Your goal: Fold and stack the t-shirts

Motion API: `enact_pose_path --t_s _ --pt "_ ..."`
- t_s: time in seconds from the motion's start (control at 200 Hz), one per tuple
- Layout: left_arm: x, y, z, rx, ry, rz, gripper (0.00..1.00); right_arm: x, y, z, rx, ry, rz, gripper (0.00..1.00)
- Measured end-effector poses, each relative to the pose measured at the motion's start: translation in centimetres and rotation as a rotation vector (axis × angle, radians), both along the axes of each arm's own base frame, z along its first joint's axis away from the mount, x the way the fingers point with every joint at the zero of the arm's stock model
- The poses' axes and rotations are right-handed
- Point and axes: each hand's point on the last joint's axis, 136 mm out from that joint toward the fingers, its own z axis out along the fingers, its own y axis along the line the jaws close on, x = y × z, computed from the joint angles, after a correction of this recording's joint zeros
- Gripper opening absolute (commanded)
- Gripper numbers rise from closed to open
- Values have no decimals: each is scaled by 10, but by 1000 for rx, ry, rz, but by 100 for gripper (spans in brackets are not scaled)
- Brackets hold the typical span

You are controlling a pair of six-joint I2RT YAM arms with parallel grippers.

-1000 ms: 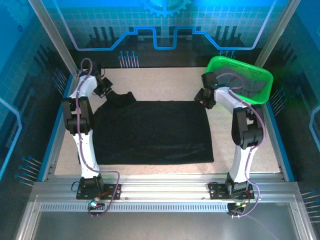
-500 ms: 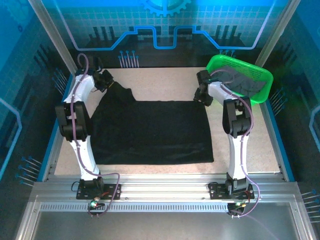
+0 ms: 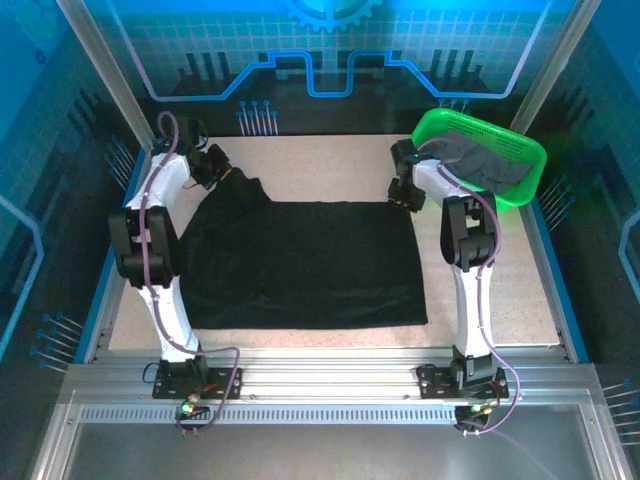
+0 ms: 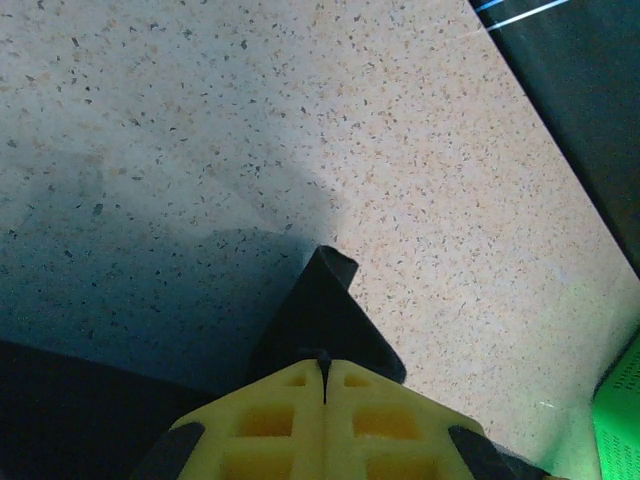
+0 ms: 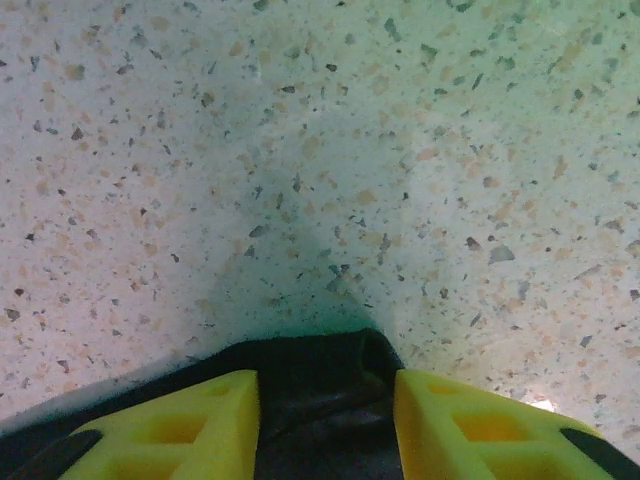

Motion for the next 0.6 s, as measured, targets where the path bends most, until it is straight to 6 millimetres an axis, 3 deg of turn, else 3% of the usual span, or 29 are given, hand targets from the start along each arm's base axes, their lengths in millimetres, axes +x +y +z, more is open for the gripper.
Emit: enact_pose_path --t_s 0.165,0.3,0.6 --pt "0 -1 5 1 -9 -1 0 3 0 0 -14 12 40 41" --pt "0 -1 5 1 -9 -2 0 7 1 -1 -21 21 55 33" --pt "-2 -1 6 2 -9 -2 0 20 0 -2 -14 8 55 8"
